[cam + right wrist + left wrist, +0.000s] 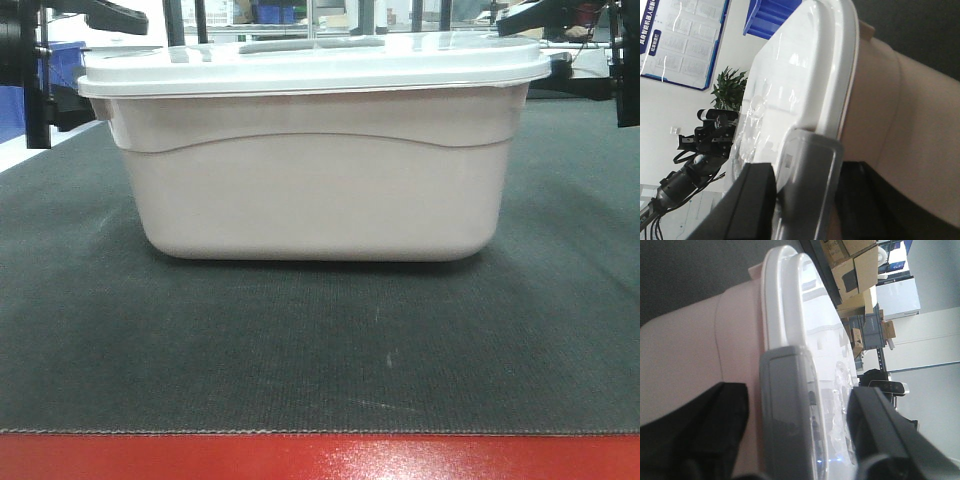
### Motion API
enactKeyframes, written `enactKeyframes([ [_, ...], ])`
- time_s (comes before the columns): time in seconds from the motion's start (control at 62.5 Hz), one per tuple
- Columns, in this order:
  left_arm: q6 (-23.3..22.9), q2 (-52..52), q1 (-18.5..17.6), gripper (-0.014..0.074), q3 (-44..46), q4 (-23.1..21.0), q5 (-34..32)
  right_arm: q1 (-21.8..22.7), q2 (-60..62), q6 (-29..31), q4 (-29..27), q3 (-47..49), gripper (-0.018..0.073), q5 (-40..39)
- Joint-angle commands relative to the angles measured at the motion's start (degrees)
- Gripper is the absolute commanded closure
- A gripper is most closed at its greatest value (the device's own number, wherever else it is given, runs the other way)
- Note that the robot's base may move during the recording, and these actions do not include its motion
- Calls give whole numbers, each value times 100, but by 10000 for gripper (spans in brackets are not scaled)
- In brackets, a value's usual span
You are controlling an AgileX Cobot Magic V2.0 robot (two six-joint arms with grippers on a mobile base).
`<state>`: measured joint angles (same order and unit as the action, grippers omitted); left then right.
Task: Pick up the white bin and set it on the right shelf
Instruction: 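Close both grippers on the lid rims at the bin's two ends, then lift the pink bin off the table with both grippers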
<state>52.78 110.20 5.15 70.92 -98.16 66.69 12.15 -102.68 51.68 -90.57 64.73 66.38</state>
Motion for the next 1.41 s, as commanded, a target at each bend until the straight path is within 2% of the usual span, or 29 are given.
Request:
enactKeyframes([
  [0.0, -14, -267, -25, 358, 185, -381, 892, -3, 263, 87, -448, 192, 167, 762],
  [0.192, -14, -267, -25, 579, 185, -381, 892, -3, 263, 87, -448, 192, 169, 762],
  [0.288, -14, -267, -25, 651, 185, -381, 892, -3, 263, 87, -448, 192, 175, 785],
  [0.352, -14, -267, -25, 682, 185, -381, 892, -3, 263, 87, -448, 192, 218, 790],
  [0.496, -14, -267, -25, 694, 185, -381, 892, -3, 263, 87, -453, 192, 335, 807],
  [0.608, -14, -277, -25, 694, 185, -433, 892, -3, 263, 87, -521, 192, 379, 933],
  [0.944, -14, -576, -25, 694, 185, -850, 892, -3, 531, 87, -993, 197, 382, 1023],
  [1.392, -14, -1515, -25, 694, 685, -873, 892, -3, 1821, 87, -1278, 199, 382, 1023],
])
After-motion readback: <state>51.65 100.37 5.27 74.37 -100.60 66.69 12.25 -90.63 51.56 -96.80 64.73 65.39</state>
